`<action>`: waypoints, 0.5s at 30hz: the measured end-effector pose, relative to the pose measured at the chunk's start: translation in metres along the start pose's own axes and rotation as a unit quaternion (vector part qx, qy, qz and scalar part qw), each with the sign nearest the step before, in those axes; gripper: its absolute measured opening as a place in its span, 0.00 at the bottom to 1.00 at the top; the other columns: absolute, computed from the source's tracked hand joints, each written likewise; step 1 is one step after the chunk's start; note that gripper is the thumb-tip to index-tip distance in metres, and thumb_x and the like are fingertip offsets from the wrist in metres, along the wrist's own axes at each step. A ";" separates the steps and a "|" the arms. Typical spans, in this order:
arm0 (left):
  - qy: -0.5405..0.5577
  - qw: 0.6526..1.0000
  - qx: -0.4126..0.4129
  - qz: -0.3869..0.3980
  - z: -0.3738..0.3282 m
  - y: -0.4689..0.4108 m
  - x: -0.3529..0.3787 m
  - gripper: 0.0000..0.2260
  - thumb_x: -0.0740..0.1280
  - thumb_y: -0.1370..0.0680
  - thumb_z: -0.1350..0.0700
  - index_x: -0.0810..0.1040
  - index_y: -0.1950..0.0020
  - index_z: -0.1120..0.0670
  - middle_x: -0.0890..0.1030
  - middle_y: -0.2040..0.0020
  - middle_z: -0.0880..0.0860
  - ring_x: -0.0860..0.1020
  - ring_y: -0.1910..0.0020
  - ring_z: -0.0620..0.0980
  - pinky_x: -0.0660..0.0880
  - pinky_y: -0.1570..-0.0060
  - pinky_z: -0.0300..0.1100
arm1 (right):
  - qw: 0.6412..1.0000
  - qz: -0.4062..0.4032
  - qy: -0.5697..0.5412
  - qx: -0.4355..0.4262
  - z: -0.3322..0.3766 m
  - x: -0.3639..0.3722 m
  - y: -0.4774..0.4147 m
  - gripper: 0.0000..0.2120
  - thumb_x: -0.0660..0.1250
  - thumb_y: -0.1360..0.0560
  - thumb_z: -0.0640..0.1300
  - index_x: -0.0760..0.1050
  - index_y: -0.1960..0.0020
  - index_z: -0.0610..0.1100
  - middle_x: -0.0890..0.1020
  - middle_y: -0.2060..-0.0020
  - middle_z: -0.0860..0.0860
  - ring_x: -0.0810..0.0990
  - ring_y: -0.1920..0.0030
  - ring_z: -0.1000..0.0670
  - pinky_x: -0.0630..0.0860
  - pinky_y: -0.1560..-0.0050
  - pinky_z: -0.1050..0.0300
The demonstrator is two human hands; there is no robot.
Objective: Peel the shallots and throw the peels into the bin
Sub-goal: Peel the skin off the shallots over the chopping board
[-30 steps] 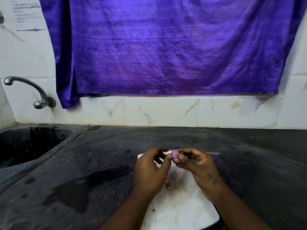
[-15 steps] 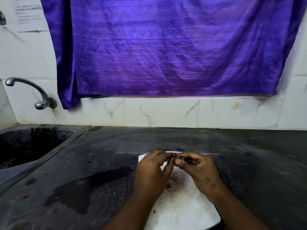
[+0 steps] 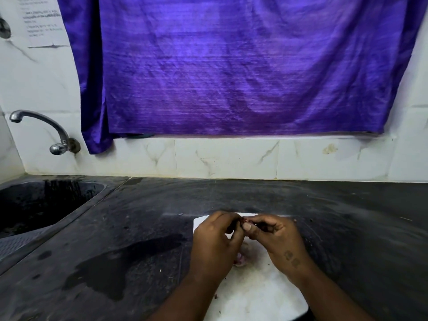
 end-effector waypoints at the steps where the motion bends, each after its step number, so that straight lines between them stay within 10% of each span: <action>1: 0.012 1.000 -0.007 -0.007 0.002 -0.001 -0.001 0.04 0.72 0.25 0.57 0.85 0.53 0.50 0.85 0.57 0.44 0.82 0.60 0.41 0.80 0.63 0.42 | 1.000 0.004 0.003 -0.002 0.000 0.000 0.000 0.07 0.74 0.26 0.35 0.87 0.49 0.42 0.89 0.55 0.46 0.88 0.52 0.46 0.85 0.51 0.54; 15: 0.057 0.998 0.011 0.016 0.005 -0.004 -0.002 0.11 0.74 0.24 0.63 0.87 0.48 0.48 0.86 0.53 0.41 0.83 0.53 0.38 0.79 0.54 0.33 | 1.000 -0.019 0.003 0.003 -0.003 -0.007 -0.002 0.08 0.76 0.29 0.39 0.87 0.49 0.43 0.89 0.55 0.47 0.88 0.53 0.48 0.84 0.52 0.57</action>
Point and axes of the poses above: each hand's wrist, its own y-axis away from the middle knuckle, its own x-axis out of the palm, z = x × y, the point moved 6 cm from there along -y, towards the middle knuckle
